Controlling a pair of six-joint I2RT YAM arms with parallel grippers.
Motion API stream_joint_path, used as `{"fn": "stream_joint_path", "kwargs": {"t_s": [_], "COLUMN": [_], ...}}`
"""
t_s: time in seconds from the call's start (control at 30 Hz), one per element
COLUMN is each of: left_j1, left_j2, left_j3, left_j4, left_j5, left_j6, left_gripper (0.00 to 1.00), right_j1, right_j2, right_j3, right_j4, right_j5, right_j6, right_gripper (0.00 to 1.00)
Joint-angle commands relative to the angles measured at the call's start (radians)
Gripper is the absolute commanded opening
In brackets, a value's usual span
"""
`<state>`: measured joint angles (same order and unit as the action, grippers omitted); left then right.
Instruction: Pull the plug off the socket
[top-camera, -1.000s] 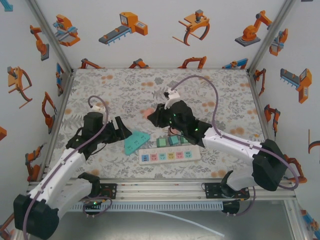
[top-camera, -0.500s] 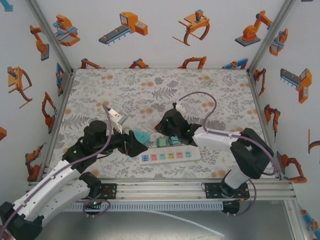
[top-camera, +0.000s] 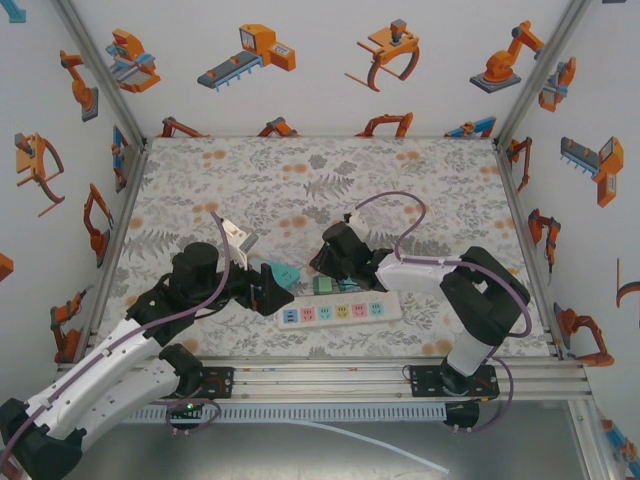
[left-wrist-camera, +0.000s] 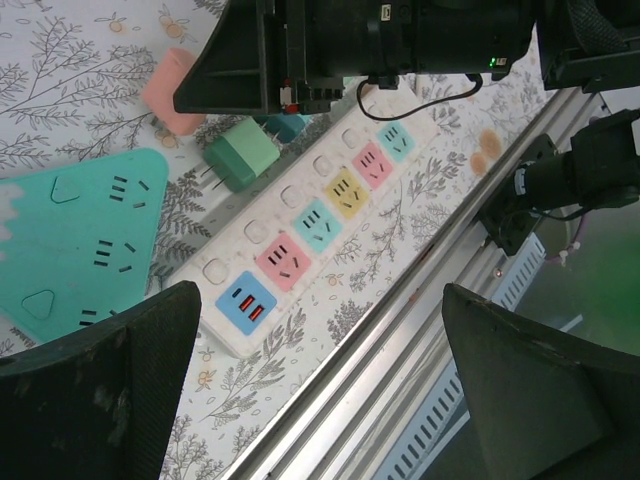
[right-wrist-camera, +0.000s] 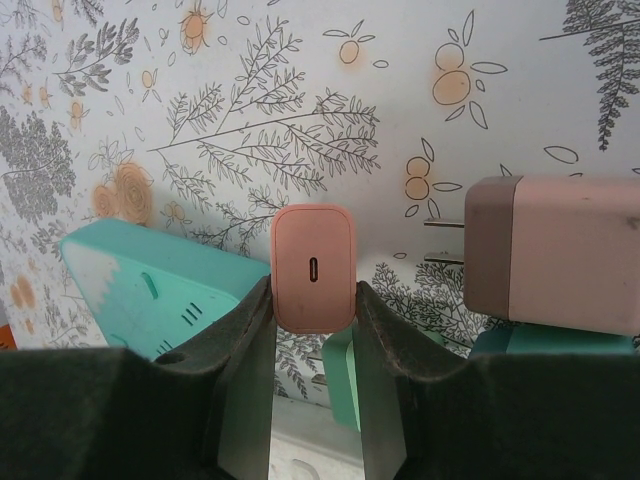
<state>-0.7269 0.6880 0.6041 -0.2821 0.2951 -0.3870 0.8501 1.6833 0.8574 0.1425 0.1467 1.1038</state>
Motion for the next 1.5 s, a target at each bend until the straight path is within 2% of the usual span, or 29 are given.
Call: {"fn": "stream_joint_path", "kwargs": {"t_s": [0.0,0.3,0.47,0.53,0.63,0.73,0.8,0.9,1.07,1.1,1.17,1.23,1.33,1.4,1.47], "left_j1": [-0.005,-0.005,-0.006,-0.005,-0.005,-0.005,0.006,0.080,0.306,0.362,0.430,0.452,0.491,0.550,0.578], "left_j2": [-0.017,-0.030,-0.058,-0.072,-0.094,-0.118,-0.135,-0.144,-0.085,-0.058,0.007,0.079,0.231,0.366,0.448], "left_j3": [0.003,0.002,-0.006,-0.004,0.006,-0.005,-0.043,-0.113,-0.239,-0.226,-0.227,-0.245,-0.323,-0.349,-0.303], "left_j4": [-0.011,-0.030,-0.041,-0.066,-0.130,-0.188,-0.186,-0.109,0.132,0.128,0.221,0.350,0.625,0.785,0.818], "left_j5": [-0.026,-0.090,-0.124,-0.177,-0.330,-0.586,-0.767,-0.925,-0.897,-0.893,-0.865,-0.893,-0.887,-0.800,-0.684], "left_j6": [0.020,0.019,0.011,0.006,-0.005,-0.028,-0.029,-0.001,0.088,0.065,0.121,0.194,0.292,0.299,0.334], "left_gripper": [0.98,0.98,0.98,0.98,0.97,0.97,0.97,0.97,0.97,0.97,0.97,0.97,0.97,0.97,0.97], "right_j1": [0.000,0.000,-0.002,-0.004,-0.028,-0.091,-0.185,-0.339,-0.568,-0.617,-0.698,-0.761,-0.818,-0.830,-0.833], "right_j2": [0.008,-0.060,-0.119,-0.156,-0.229,-0.315,-0.373,-0.442,-0.484,-0.480,-0.465,-0.440,-0.359,-0.284,-0.253], "right_j3": [0.025,0.009,0.012,0.009,0.000,-0.020,-0.042,-0.086,-0.137,-0.140,-0.159,-0.180,-0.269,-0.333,-0.356], "right_j4": [-0.039,-0.099,-0.153,-0.177,-0.223,-0.259,-0.282,-0.286,-0.244,-0.239,-0.199,-0.146,0.068,0.275,0.395], "right_j5": [0.011,0.047,0.074,0.092,0.140,0.213,0.252,0.294,0.379,0.379,0.387,0.392,0.348,0.309,0.251], "right_j6": [0.013,-0.025,-0.066,-0.089,-0.154,-0.268,-0.335,-0.438,-0.653,-0.682,-0.746,-0.780,-0.849,-0.908,-0.946], "right_gripper": [0.31,0.44,0.45,0.45,0.45,0.48,0.51,0.58,0.76,0.78,0.82,0.86,0.88,0.88,0.89]}}
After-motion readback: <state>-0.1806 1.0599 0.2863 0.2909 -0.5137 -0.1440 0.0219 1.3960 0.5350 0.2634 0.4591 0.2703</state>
